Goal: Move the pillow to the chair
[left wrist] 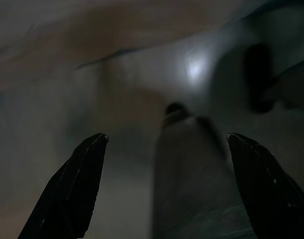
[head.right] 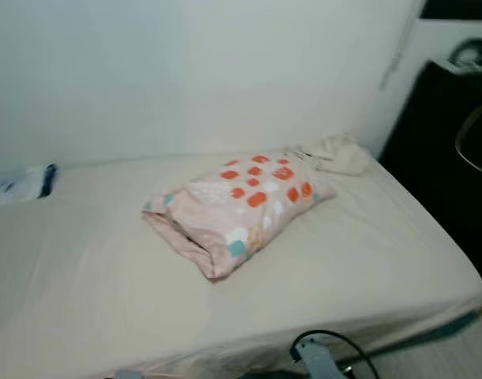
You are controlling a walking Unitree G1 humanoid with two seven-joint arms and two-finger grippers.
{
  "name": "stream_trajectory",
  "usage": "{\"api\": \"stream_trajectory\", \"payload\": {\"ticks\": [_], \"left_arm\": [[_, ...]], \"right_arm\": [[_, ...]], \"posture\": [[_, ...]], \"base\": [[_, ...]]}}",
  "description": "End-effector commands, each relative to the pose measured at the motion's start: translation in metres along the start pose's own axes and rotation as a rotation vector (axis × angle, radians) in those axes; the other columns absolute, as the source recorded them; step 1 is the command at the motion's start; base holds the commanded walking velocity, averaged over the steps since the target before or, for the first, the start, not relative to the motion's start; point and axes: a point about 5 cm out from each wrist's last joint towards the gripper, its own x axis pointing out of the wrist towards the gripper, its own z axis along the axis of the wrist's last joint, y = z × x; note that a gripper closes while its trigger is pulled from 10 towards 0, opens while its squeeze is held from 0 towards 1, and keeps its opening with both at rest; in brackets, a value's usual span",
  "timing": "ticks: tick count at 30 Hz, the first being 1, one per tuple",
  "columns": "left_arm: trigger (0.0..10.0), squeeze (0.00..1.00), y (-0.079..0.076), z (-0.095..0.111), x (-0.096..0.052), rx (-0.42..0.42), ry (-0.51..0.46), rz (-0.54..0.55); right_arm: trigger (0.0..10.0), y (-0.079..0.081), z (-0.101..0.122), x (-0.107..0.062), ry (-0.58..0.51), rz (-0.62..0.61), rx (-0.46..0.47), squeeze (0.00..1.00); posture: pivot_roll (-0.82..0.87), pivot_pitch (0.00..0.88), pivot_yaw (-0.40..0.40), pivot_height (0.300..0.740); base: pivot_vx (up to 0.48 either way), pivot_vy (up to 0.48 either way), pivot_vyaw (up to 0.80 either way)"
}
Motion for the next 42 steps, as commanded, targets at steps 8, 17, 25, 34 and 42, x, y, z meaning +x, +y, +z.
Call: {"api": "stream_trajectory", "payload": {"ticks": [8,17,25,34,42], "left_arm": [[10.0,0.0,-0.0028,-0.0097,-0.0014,-0.019,0.027,-0.029],[10.0,0.0,-0.0061,-0.0088,-0.0011,0.002,0.026,-0.04],[10.0,0.0,-0.0094,-0.0069,-0.0008,0.0,0.02,-0.052],[10.0,0.0,-0.0061,-0.0068,-0.0008,0.0,0.02,-0.045],[10.0,0.0,-0.0061,-0.0064,-0.0007,0.005,0.022,-0.047]], "right_arm": [[10.0,0.001,0.0037,0.0001,-0.014,0.007,-0.014,0.0],[10.0,-0.0033,0.0041,-0.0003,-0.011,0.006,-0.041,0.0],[10.0,-0.0017,0.0053,-0.0002,-0.007,0.022,-0.049,0.0],[10.0,0.0005,0.0075,0.0,-0.021,0.025,-0.045,0.0],[10.0,0.0012,0.0075,0.0,-0.022,0.026,-0.059,0.0]], "posture": [[-0.06,0.024,-0.033,0.74],[-0.06,0.023,-0.039,0.74],[-0.07,0.024,-0.035,0.74],[-0.06,0.02,-0.04,0.74],[-0.06,0.014,-0.045,0.74]], "base": [[0.0,0.0,0.0],[0.0,0.0,0.0],[0.0,0.0,-0.45],[0.0,0.0,-0.24],[0.0,0.0,0.0]]}}
